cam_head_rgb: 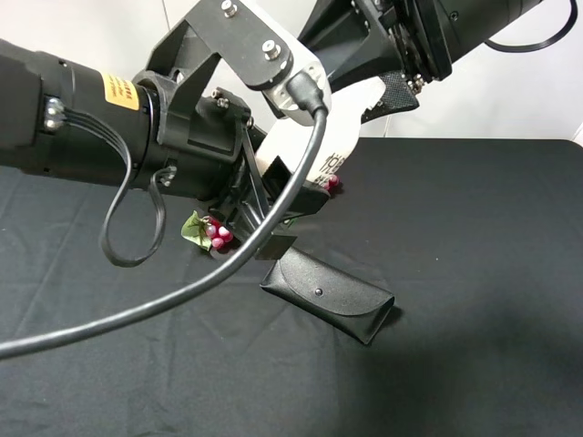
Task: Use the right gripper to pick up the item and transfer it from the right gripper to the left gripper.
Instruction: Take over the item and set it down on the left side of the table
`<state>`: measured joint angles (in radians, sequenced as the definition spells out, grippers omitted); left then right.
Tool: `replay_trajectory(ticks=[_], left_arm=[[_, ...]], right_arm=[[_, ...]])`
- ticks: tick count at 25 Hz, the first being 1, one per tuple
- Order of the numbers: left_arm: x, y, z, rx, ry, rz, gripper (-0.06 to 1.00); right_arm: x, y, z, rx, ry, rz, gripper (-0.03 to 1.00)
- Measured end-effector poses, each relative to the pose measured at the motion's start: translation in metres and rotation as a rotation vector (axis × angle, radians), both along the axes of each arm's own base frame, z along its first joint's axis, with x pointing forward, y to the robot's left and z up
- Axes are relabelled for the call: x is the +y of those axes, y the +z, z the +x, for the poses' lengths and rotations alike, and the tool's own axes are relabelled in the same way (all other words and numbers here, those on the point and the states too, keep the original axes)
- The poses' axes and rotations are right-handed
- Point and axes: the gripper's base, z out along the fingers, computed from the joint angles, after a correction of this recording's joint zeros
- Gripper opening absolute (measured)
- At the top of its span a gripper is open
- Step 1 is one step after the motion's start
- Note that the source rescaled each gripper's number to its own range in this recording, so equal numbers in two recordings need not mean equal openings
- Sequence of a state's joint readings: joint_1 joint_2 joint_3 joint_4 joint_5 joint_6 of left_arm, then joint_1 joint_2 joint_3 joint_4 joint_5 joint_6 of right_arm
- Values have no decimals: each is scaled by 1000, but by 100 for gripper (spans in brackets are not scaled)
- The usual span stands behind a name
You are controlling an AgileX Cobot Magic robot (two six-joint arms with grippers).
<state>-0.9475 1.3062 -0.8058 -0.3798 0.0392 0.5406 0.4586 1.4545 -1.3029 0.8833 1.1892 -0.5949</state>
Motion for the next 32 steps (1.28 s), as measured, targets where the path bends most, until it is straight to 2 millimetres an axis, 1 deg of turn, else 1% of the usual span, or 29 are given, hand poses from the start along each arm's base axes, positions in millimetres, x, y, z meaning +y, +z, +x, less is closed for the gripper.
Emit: replay_trajectory(ticks=[5, 8, 11, 17, 21, 23, 27, 32], left_arm=[[0, 0, 0, 0, 0, 0, 3], [0, 0, 0, 1, 0, 1, 3], [0, 0, 0, 1, 0, 1, 3], [0, 0, 0, 1, 0, 1, 3], [0, 0, 0, 1, 0, 1, 3], [0, 0, 0, 1, -1, 1, 3], [0, 0, 0, 1, -1, 1, 3], [0, 0, 0, -4, 2, -3, 3]], right_arm=[[0, 0, 0, -2, 0, -1, 98], [-1, 6, 1, -25, -3, -10, 98], [-4, 18, 4, -75, -12, -53, 99], [-12, 51, 11, -221, -81, -133, 99], [-17, 67, 14, -286, -127, -164, 99], [-20, 72, 14, -302, -150, -179, 99], [-30, 78, 11, -349, -202, -242, 99], [-53, 96, -5, -437, -324, -326, 99]])
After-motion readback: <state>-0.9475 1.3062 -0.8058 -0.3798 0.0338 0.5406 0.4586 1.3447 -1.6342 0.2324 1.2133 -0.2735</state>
